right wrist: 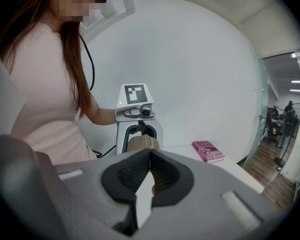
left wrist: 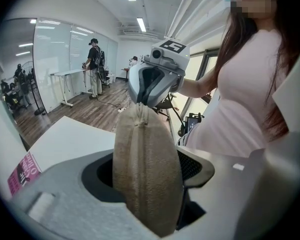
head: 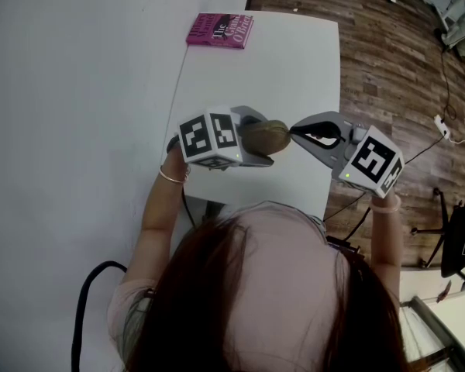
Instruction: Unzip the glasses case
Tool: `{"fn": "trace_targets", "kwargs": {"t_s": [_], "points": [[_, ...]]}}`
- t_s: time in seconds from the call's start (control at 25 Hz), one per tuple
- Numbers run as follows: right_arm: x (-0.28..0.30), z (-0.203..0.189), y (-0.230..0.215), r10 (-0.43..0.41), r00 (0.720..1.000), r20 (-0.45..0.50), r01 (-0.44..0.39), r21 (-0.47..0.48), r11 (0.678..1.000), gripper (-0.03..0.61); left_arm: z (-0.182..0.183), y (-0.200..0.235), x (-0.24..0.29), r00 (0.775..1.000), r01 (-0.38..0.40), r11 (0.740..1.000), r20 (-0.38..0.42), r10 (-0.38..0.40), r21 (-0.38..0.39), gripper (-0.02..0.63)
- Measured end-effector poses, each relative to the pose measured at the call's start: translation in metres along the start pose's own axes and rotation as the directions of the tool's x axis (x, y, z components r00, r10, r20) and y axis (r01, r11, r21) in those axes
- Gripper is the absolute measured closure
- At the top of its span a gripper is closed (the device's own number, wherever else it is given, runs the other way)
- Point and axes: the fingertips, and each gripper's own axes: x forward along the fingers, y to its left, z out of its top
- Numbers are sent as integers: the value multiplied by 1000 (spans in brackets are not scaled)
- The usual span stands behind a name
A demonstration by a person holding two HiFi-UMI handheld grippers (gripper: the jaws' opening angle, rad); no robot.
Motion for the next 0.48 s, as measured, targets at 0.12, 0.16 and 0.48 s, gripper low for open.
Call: {"fn": "trace_targets", "kwargs": {"t_s": [0.12, 0.16, 0.48], "points": [[-1, -5, -2, -9, 1000, 3, 8, 19, 1000, 574, 1, 2, -4, 1000, -10, 1000, 19, 10, -3, 313], [-1, -6, -3, -13, 1000, -2, 13, 22, 1000, 574, 1, 2, -4, 1000, -13, 1000, 20, 13, -2, 313], [0, -12, -8, -22, 1000, -2, 22, 29, 999, 574, 3, 5, -7, 998, -18, 1000, 53, 18, -12, 313]]}}
